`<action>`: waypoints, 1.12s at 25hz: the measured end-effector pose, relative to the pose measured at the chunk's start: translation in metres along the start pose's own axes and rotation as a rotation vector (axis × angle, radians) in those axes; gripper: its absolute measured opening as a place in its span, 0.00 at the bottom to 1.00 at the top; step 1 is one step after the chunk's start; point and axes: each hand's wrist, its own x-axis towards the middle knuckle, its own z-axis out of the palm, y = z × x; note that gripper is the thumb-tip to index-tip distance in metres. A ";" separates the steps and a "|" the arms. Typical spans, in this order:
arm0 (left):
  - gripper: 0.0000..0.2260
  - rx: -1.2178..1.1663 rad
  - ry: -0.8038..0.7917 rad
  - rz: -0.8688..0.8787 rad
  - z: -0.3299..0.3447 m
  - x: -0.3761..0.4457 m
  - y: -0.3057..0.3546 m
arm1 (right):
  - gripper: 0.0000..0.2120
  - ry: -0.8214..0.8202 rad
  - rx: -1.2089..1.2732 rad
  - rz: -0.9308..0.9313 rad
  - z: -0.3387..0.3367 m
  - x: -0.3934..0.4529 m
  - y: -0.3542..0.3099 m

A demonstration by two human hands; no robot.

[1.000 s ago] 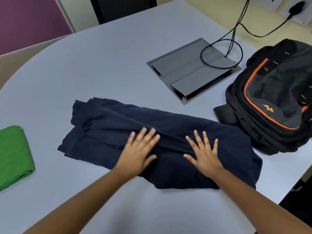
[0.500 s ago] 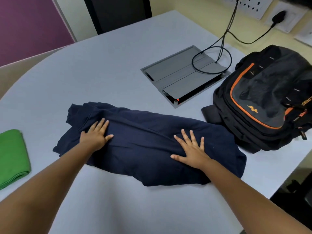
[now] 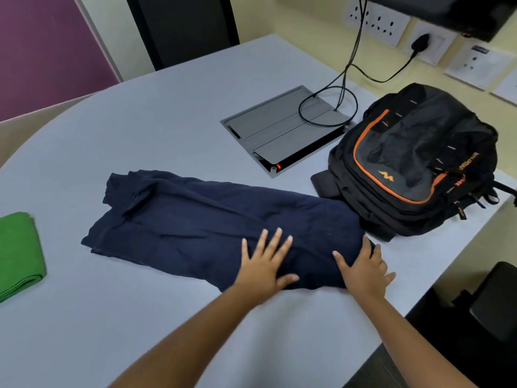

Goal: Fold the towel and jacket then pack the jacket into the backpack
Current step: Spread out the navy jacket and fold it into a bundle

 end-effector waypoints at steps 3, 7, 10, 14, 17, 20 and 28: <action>0.40 0.165 -0.091 0.072 0.032 -0.004 0.009 | 0.43 -0.025 0.029 0.011 -0.002 0.003 0.007; 0.39 0.206 -0.123 0.037 0.033 -0.005 0.008 | 0.39 -0.118 0.532 0.087 -0.012 0.005 0.004; 0.39 0.206 -0.109 0.061 0.031 -0.008 0.006 | 0.23 -0.220 0.687 0.149 -0.021 0.008 0.005; 0.40 0.212 -0.103 0.074 0.028 -0.014 0.002 | 0.17 -0.215 0.669 0.028 -0.038 -0.007 -0.006; 0.39 0.190 -0.087 0.066 0.031 -0.021 0.003 | 0.15 -0.088 0.500 -0.100 -0.045 -0.028 -0.033; 0.38 0.139 -0.161 0.043 0.038 -0.030 0.003 | 0.19 0.042 0.342 -0.271 -0.043 -0.045 -0.065; 0.33 -0.234 0.268 -0.120 0.022 -0.053 -0.001 | 0.28 -0.330 0.127 -0.673 -0.013 -0.060 -0.118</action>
